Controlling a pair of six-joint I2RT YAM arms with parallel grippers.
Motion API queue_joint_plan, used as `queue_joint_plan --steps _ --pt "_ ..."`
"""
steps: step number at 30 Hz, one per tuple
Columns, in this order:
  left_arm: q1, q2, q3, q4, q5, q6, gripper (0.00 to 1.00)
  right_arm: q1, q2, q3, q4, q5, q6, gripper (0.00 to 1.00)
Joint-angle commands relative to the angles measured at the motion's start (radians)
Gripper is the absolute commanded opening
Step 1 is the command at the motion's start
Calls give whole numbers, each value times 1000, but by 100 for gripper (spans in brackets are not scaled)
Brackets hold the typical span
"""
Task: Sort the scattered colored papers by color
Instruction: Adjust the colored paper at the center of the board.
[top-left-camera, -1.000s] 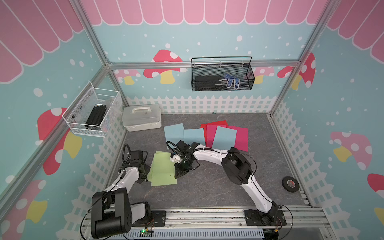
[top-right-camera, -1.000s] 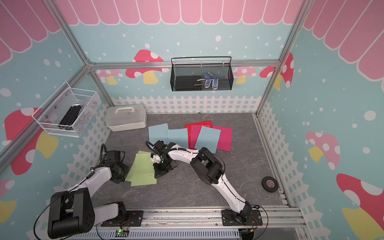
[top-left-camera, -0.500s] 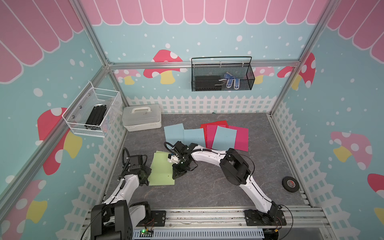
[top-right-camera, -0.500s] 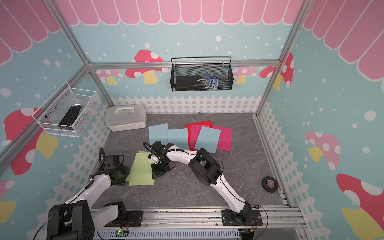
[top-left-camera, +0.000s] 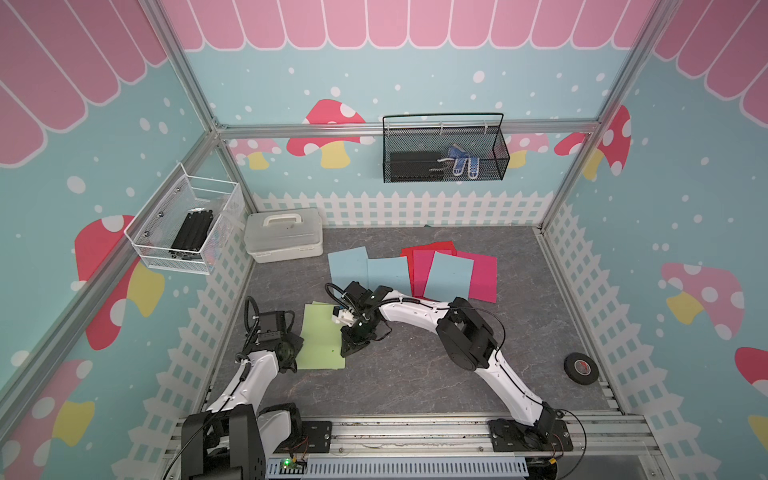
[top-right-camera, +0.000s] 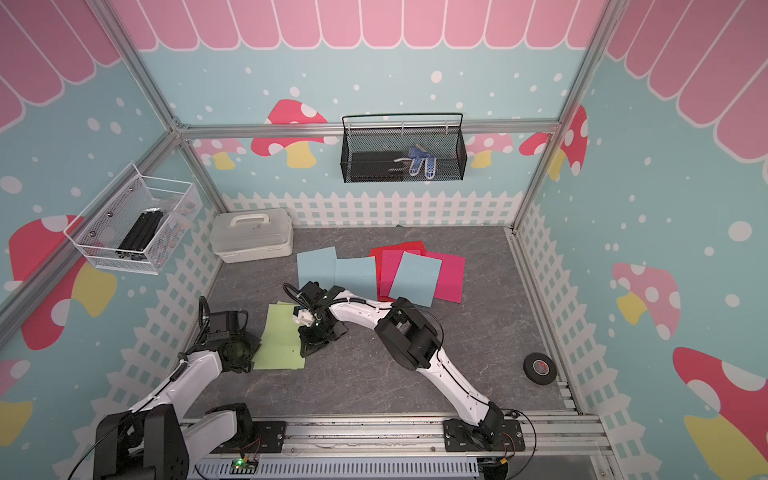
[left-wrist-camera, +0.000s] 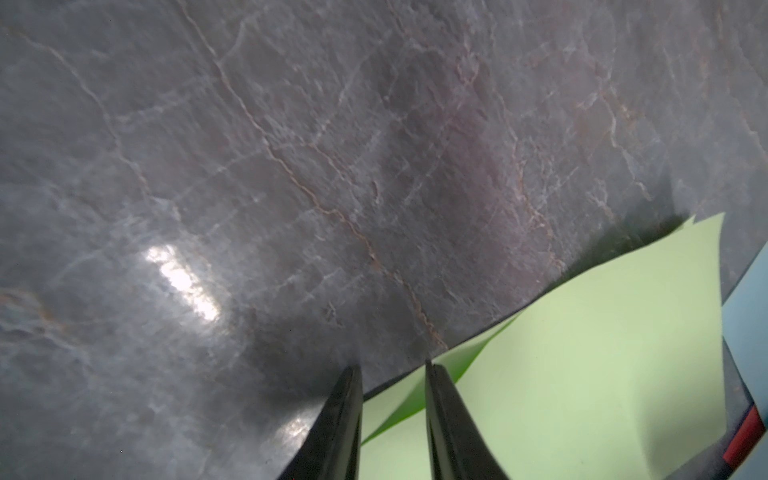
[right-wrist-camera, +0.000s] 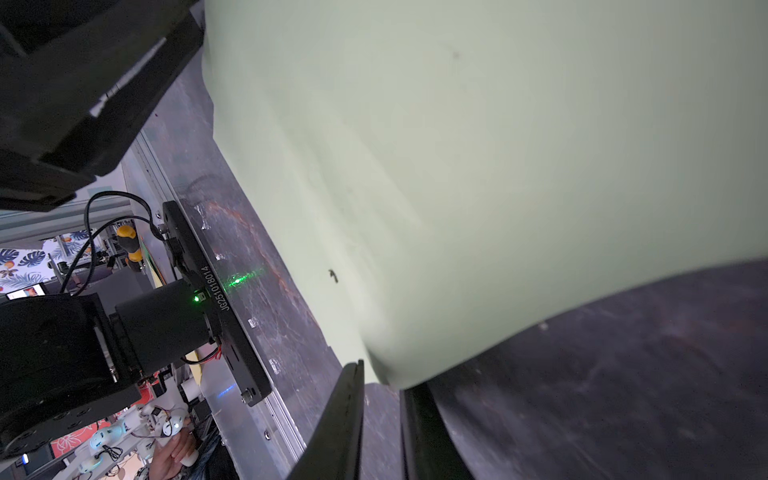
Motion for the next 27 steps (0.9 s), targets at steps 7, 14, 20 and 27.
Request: queue_joint_plan --steps 7,14,20,27 --pt "3 30 -8 -75 19 -5 30 23 45 15 -1 7 18 20" --pt "4 58 56 -71 8 22 30 29 28 2 -1 32 17 30" --pt "3 116 198 -108 -12 65 30 29 -23 -31 -1 97 9 42" --pt "3 183 314 -125 -15 96 31 27 -87 -76 -11 177 11 46"
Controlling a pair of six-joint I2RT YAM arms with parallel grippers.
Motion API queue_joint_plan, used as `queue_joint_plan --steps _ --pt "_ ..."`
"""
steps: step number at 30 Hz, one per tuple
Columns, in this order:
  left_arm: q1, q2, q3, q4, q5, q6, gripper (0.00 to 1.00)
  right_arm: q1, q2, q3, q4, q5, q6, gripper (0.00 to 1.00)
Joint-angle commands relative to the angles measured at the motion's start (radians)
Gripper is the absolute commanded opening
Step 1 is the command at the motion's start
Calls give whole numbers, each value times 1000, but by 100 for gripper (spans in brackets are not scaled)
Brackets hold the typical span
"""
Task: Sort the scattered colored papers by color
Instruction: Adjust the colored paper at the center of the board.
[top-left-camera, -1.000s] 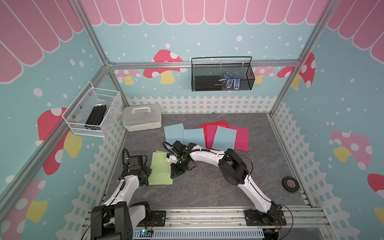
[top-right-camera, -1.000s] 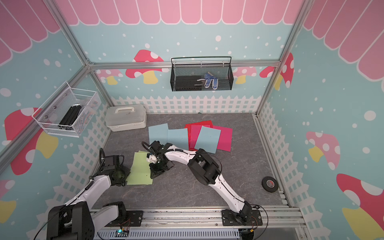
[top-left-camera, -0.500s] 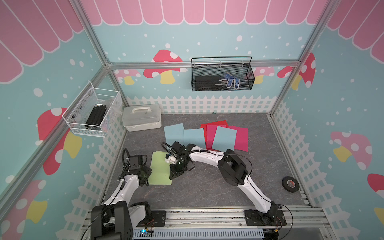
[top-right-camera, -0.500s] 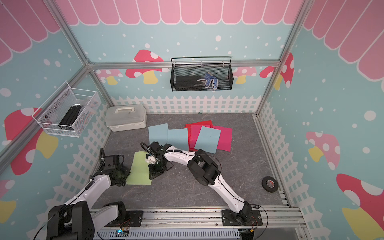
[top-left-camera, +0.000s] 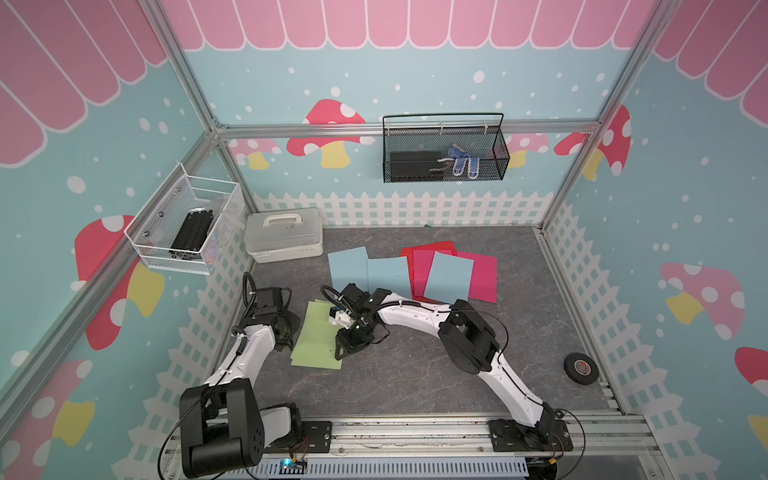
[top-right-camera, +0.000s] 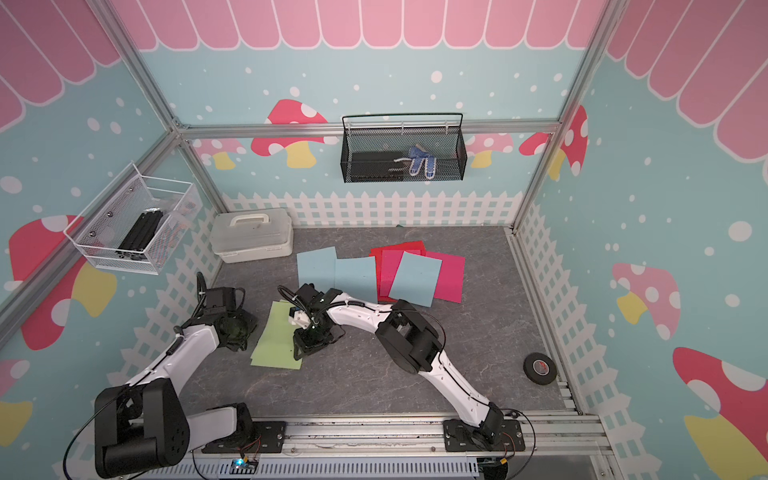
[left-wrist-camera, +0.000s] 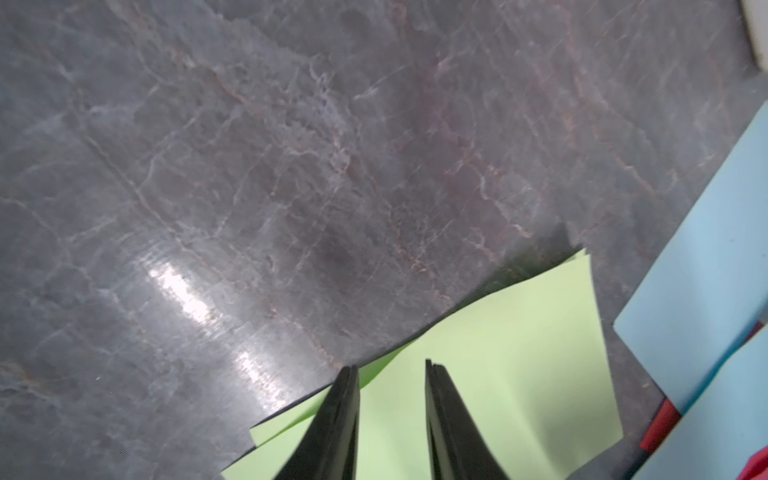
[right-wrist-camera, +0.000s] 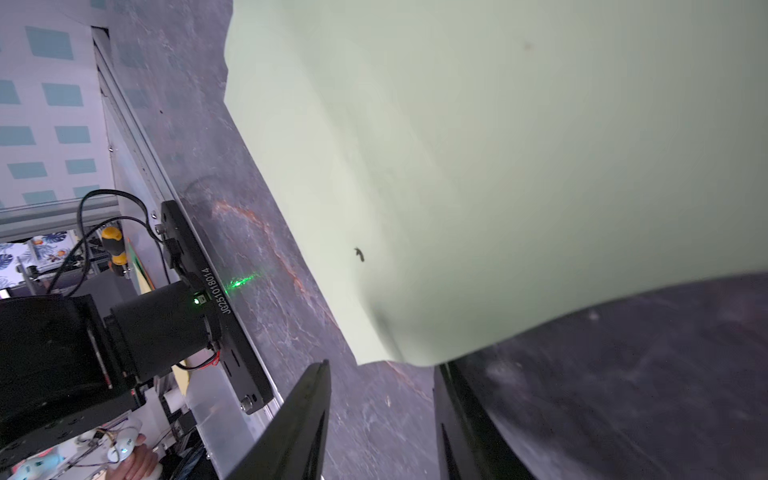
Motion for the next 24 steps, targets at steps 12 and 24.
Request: queue_joint_plan --steps 12,24 --pt "6 183 174 15 47 94 31 -148 -91 -29 -80 227 2 43" --pt "5 201 299 65 145 174 36 -317 -118 134 -236 287 -112 47"
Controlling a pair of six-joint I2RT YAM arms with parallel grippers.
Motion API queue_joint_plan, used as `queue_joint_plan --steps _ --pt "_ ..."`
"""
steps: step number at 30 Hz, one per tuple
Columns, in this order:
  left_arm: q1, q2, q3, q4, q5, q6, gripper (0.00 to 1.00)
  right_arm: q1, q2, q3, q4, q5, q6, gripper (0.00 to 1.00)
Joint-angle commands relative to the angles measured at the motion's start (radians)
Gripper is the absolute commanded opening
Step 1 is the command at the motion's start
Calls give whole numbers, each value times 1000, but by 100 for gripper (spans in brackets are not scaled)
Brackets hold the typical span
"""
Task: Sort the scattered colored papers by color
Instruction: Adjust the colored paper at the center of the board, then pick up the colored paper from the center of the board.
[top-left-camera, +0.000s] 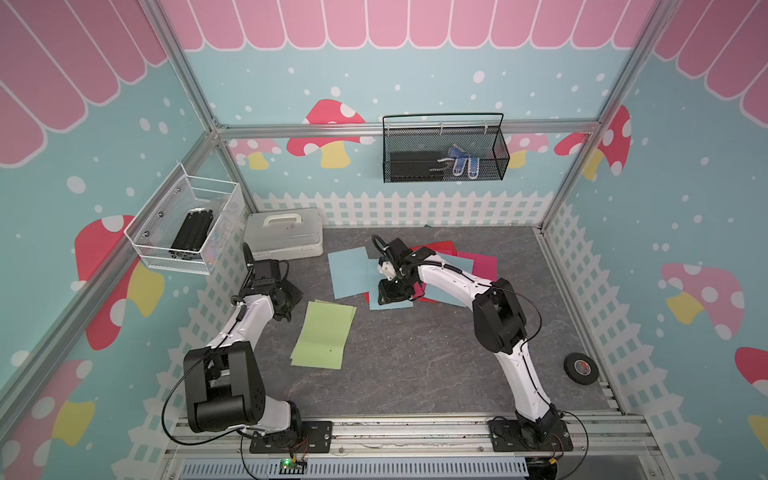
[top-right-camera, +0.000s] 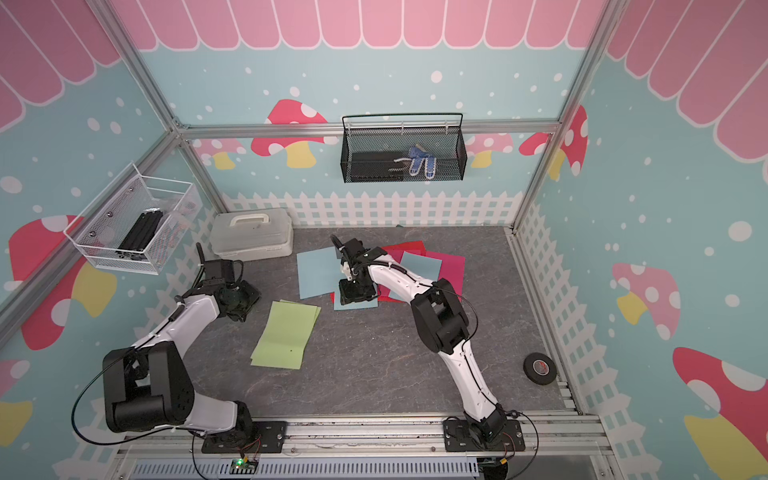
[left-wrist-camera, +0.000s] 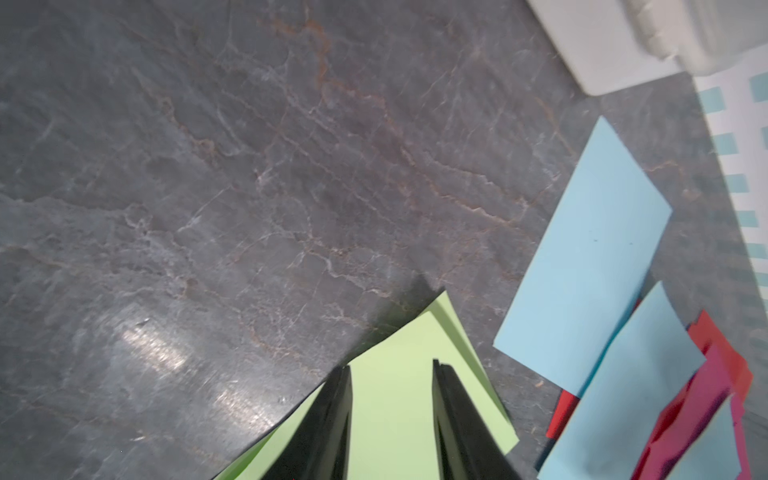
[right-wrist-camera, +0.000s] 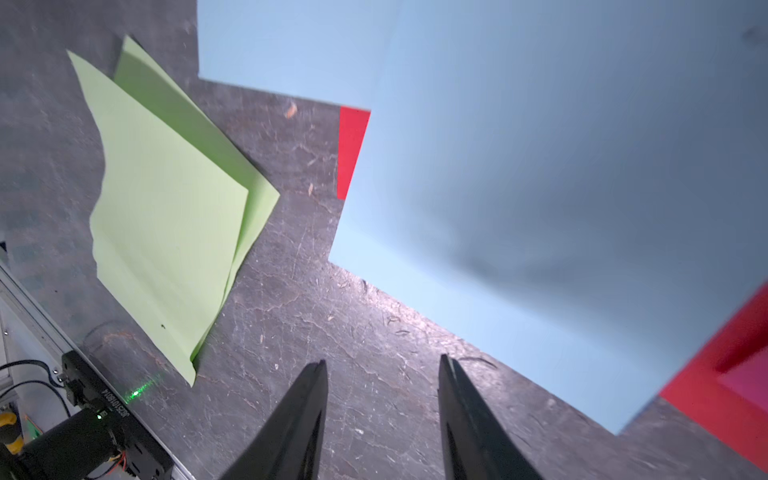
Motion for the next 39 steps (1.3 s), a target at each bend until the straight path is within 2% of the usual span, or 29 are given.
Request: queue_joint_plan --steps 1,6,14,18,22,26,31,35,39 --pt "4 15 40 39 52 28 37 -9 -1 84 -90 14 -44 47" --pt "-2 93 64 123 177 16 37 -30 54 208 -153 2 -57 48" --pt "-31 179 135 159 249 21 39 -48 131 353 -241 -4 -88 52" --pt "-52 209 174 173 276 16 40 -54 139 360 -243 48 -76 51" --pt "-123 268 253 173 324 16 40 -82 144 353 -252 51 -63 51" --pt "-198 315 310 171 313 10 42 -115 107 307 -253 79 -73 52" --pt "-248 364 350 170 327 -8 42 -157 30 206 -250 137 -80 51" --pt "-275 353 348 170 333 -10 42 -182 -56 71 -213 195 -78 51" --pt "-308 336 341 170 342 -17 43 -215 -152 -73 -139 200 -57 51"
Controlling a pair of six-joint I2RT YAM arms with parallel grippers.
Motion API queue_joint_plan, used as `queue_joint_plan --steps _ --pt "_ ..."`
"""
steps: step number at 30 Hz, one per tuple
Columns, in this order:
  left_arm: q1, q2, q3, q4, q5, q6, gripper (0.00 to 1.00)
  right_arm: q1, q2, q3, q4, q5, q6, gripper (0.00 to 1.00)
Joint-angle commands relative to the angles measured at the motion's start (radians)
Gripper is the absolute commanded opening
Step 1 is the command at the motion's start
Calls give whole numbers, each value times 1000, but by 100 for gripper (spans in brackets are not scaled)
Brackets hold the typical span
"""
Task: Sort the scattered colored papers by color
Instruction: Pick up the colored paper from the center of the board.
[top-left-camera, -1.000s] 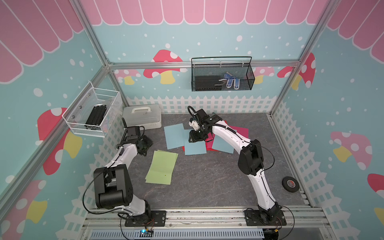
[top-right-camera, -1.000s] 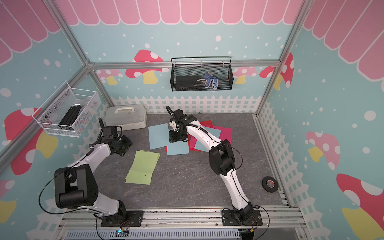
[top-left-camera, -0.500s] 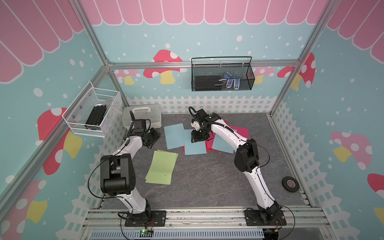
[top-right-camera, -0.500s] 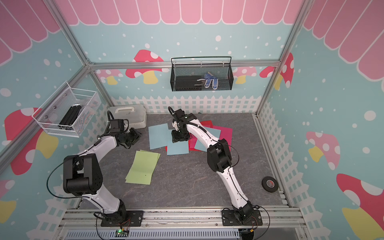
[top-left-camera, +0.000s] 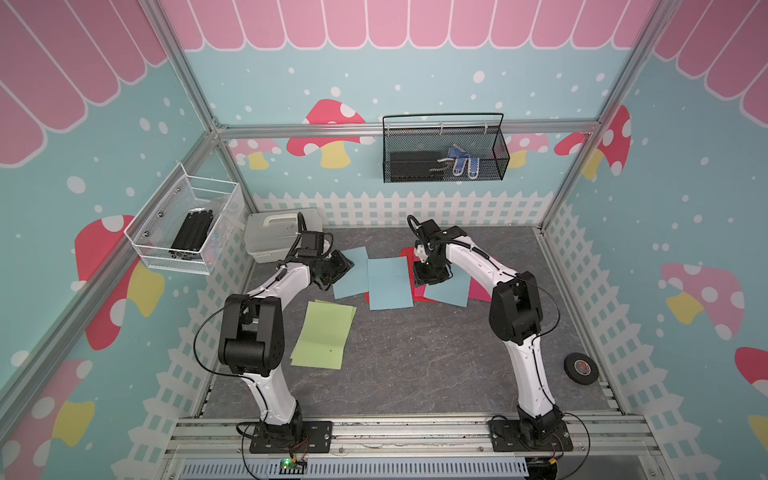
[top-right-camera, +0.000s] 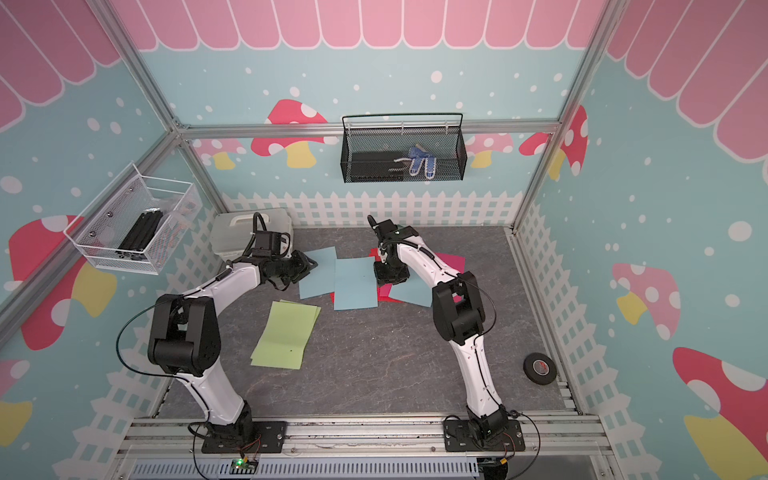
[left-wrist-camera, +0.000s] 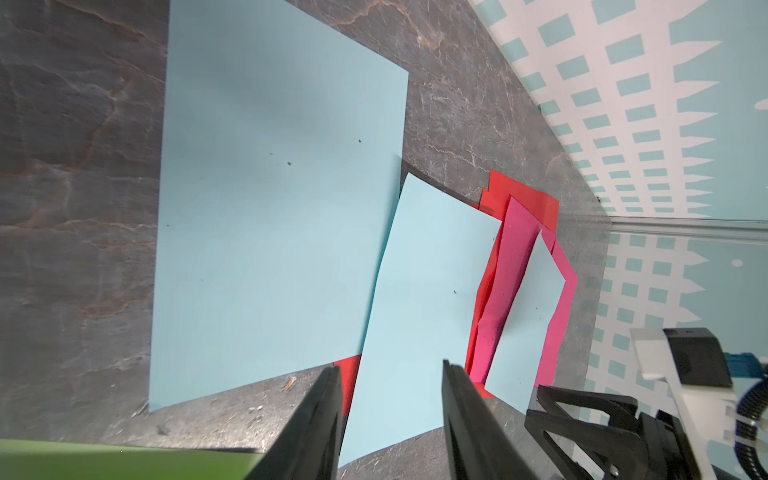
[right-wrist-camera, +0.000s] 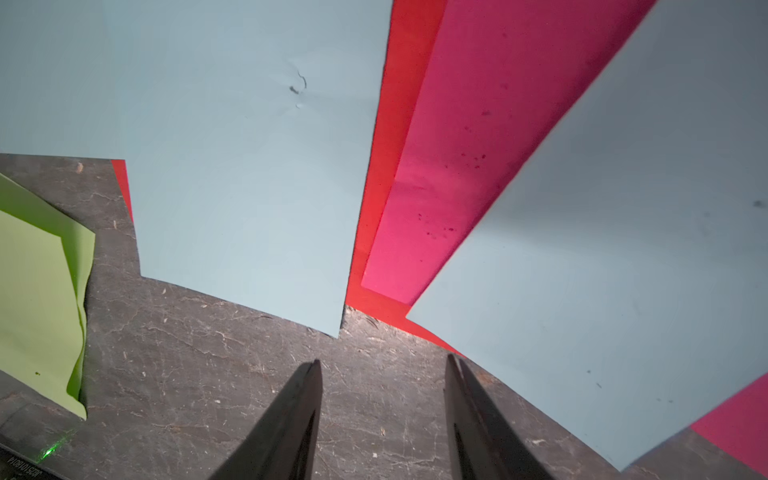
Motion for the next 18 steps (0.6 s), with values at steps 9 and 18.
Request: queue_joint_plan --steps 9,18 --pt "-161 -30 47 6 5 -65 43 -134 -268 -331 191 -33 64 51" --pt "-224 113 160 64 80 -70 43 -247 -364 -481 291 -50 141 49"
